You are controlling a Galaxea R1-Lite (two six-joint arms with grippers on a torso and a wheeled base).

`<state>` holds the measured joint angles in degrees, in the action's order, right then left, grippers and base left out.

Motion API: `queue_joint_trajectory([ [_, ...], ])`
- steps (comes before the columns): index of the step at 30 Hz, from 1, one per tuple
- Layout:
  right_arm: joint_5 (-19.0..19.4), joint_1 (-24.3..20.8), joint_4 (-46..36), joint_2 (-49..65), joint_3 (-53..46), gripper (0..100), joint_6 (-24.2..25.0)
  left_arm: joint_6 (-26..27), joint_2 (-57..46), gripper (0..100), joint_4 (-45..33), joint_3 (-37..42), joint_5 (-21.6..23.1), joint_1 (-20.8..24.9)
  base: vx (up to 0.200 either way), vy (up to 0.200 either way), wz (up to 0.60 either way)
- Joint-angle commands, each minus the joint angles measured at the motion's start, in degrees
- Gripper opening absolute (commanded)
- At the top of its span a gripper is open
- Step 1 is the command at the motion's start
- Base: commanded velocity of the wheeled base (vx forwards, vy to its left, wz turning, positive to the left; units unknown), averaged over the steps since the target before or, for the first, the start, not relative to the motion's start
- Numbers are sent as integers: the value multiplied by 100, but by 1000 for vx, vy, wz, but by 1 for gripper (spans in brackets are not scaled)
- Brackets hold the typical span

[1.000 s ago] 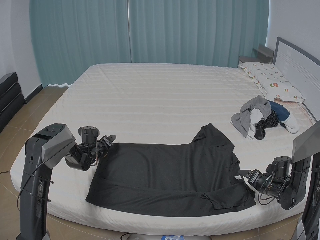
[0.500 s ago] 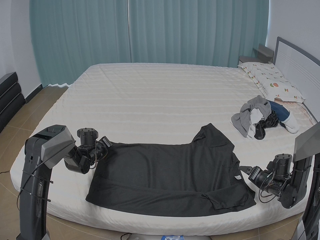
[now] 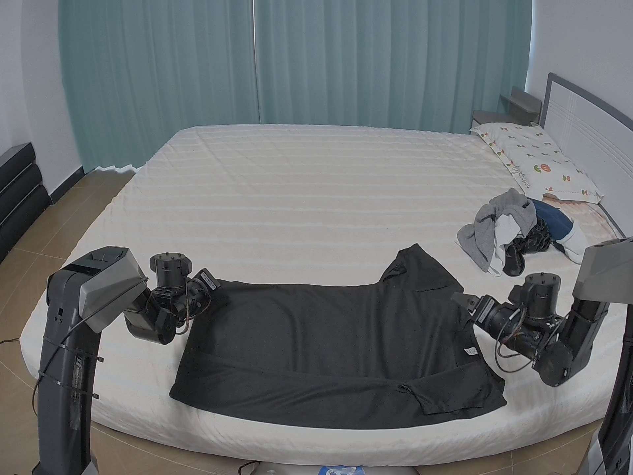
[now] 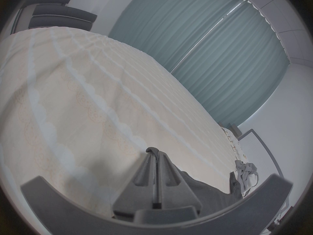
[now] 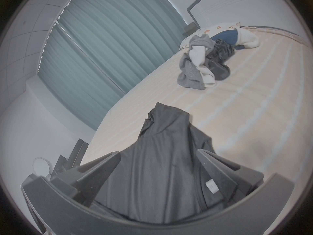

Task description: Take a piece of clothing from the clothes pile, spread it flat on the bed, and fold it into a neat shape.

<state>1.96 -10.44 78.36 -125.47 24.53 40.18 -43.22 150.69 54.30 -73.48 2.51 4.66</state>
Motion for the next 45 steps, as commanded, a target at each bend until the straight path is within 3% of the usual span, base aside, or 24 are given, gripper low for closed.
queue_joint_trajectory([
  [1,-20,200,-1394,-549,1854,100,-186,-82,-31,0,2,18,4,-9,0,0,0],
  [6,-205,288,-2607,-1393,3647,100,-195,-91,-31,0,2,98,4,-9,0,0,0],
  [10,-390,296,-3239,-1903,4508,100,-344,-91,-83,0,-7,150,13,-9,0,0,0],
  [17,-398,367,-3398,-2281,5220,100,-810,-178,-92,0,-7,177,21,-9,0,0,0],
  [18,-372,437,-3635,-2430,5677,100,-977,-196,-92,0,-7,177,21,-9,0,0,0],
  [23,-293,481,-4039,-2808,6486,100,-986,-196,-83,0,-7,177,21,-9,0,0,0],
  [39,-73,490,-3995,-3001,6644,100,-933,-196,-83,0,-7,177,21,-17,0,0,0],
  [40,-73,490,-3995,-3001,6644,0,-933,-196,-83,0,-7,177,21,-17,0,0,0],
  [45,-64,578,-3916,-2957,6582,0,-924,-196,-92,0,-7,185,13,-17,0,0,0],
])
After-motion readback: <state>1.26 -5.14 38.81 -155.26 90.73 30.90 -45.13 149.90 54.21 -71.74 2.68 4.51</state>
